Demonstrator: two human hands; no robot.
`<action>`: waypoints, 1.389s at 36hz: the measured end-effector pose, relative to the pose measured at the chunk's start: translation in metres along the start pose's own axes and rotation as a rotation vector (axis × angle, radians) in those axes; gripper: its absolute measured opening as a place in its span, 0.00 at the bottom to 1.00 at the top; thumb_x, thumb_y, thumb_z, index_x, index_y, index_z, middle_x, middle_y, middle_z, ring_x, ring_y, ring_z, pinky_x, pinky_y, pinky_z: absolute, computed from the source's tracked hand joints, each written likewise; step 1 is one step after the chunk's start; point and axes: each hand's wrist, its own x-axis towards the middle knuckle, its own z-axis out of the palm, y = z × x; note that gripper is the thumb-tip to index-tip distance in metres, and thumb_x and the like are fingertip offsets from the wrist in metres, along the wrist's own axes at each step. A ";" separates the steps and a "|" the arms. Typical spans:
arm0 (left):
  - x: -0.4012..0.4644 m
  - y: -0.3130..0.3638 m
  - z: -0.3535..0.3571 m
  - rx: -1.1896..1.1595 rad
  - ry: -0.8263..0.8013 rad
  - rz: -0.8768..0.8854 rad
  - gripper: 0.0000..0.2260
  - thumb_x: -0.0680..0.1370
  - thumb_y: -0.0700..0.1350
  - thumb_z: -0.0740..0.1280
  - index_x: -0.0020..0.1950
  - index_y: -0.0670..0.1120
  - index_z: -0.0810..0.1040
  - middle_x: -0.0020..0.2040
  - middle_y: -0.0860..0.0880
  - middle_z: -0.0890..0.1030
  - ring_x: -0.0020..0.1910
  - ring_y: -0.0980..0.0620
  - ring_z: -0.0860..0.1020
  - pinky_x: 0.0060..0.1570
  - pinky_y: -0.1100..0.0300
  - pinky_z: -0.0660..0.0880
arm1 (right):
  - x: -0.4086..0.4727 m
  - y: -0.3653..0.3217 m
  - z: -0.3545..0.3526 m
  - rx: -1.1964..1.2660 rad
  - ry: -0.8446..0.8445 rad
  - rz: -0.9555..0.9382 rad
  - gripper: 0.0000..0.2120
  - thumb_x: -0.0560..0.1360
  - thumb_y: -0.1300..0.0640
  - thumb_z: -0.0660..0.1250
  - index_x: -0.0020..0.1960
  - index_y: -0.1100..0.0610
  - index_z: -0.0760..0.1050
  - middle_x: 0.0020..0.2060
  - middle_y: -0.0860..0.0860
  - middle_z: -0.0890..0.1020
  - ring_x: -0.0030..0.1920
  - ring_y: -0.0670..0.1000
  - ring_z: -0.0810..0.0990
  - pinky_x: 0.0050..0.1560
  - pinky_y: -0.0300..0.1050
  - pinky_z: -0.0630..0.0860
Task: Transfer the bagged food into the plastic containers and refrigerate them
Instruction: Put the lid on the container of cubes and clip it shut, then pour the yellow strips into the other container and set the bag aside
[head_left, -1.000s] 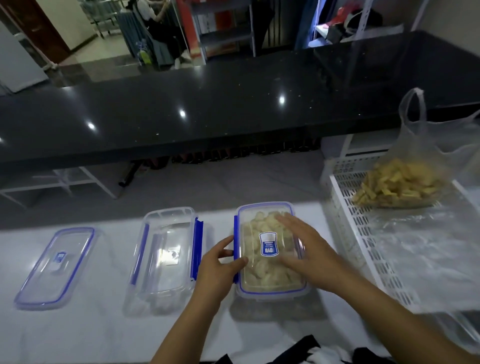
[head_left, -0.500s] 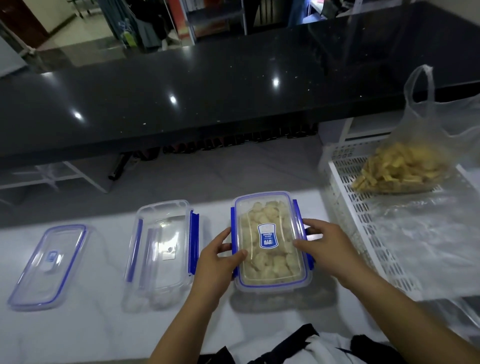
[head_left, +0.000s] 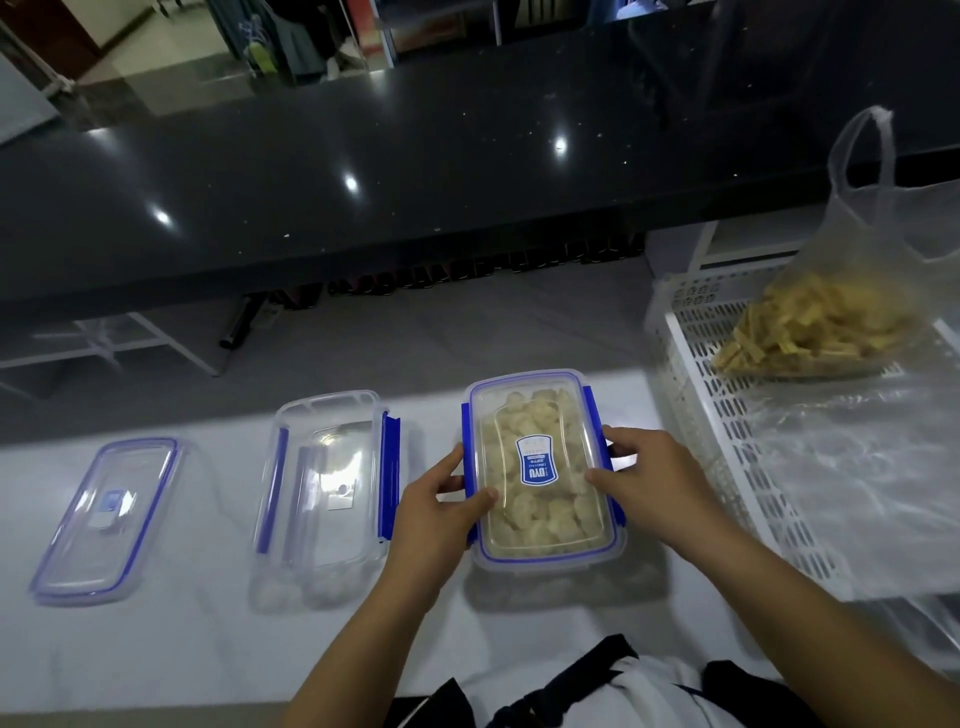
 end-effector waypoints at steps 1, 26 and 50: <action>0.000 0.000 0.000 -0.016 0.000 -0.001 0.24 0.76 0.45 0.74 0.70 0.59 0.74 0.53 0.55 0.82 0.51 0.51 0.83 0.41 0.55 0.84 | 0.000 0.002 0.000 0.013 0.000 -0.001 0.17 0.73 0.56 0.73 0.61 0.45 0.81 0.44 0.38 0.81 0.41 0.44 0.83 0.38 0.42 0.78; -0.006 0.014 0.015 0.013 -0.045 0.086 0.25 0.73 0.51 0.74 0.67 0.62 0.71 0.56 0.60 0.79 0.46 0.56 0.85 0.35 0.61 0.82 | -0.017 0.006 -0.021 0.082 0.025 -0.017 0.30 0.74 0.47 0.73 0.73 0.40 0.68 0.59 0.38 0.72 0.55 0.47 0.78 0.49 0.43 0.77; 0.018 0.271 0.166 0.686 -0.134 1.109 0.38 0.75 0.46 0.74 0.80 0.53 0.59 0.81 0.47 0.54 0.80 0.47 0.50 0.78 0.46 0.55 | 0.012 -0.007 -0.285 0.606 0.681 0.074 0.29 0.74 0.49 0.74 0.71 0.53 0.68 0.67 0.54 0.74 0.64 0.56 0.75 0.60 0.53 0.72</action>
